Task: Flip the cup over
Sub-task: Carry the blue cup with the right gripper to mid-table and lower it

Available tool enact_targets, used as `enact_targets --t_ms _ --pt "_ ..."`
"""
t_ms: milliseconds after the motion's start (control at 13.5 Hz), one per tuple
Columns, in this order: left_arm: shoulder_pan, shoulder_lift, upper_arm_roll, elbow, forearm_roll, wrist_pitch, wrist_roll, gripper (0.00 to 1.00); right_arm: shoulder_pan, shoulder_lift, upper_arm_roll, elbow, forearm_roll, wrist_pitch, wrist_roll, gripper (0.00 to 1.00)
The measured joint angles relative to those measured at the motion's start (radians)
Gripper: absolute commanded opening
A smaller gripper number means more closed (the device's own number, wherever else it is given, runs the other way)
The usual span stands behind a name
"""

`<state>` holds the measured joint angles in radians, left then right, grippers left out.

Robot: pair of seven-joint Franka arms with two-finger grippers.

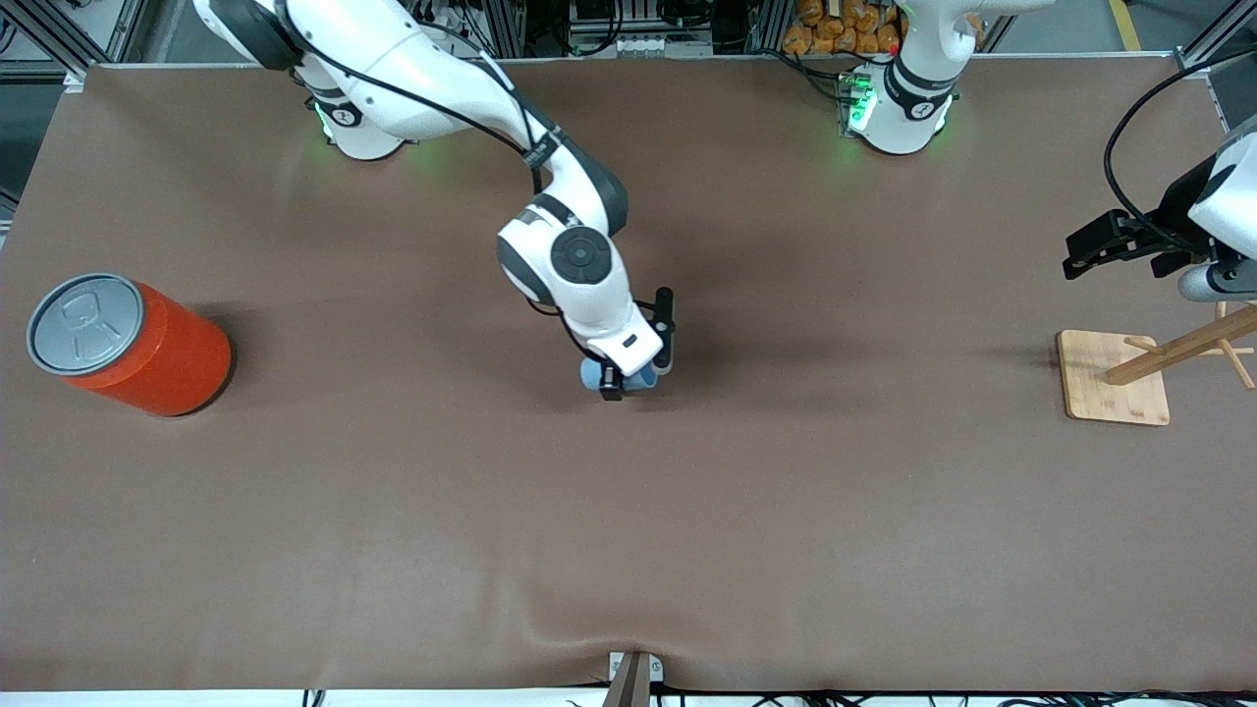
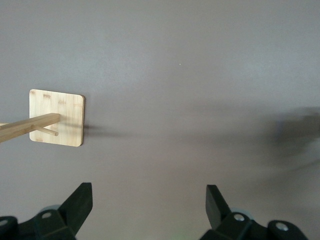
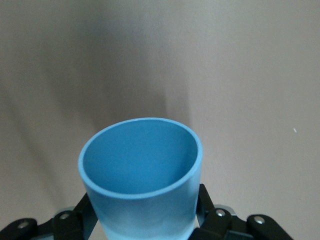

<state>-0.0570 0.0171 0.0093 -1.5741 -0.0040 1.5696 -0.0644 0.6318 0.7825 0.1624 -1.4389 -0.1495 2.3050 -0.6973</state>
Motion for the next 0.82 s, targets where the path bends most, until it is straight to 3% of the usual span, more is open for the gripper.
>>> enact_targets --t_ms 148,223,297,445,816 --pt "0.0 0.0 0.0 0.0 0.0 0.0 0.0 1.0 0.054 0.046 -0.051 0.041 -0.01 -0.002 0.001 0.26" --pt "0.0 0.001 0.0 0.0 0.0 0.0 0.0 1.0 0.083 0.064 -0.079 0.054 -0.011 -0.002 0.001 0.47" --pt "0.0 0.001 0.0 0.0 0.0 0.0 0.0 1.0 0.111 0.08 -0.105 0.066 -0.012 -0.001 0.001 0.96" --pt "0.0 0.002 -0.001 0.0 0.0 0.0 0.0 1.0 0.154 0.095 -0.142 0.084 -0.013 -0.006 0.001 1.0" --pt "0.0 0.006 -0.001 0.0 0.0 0.0 0.0 1.0 0.169 0.098 -0.155 0.109 -0.017 -0.036 0.002 1.0"
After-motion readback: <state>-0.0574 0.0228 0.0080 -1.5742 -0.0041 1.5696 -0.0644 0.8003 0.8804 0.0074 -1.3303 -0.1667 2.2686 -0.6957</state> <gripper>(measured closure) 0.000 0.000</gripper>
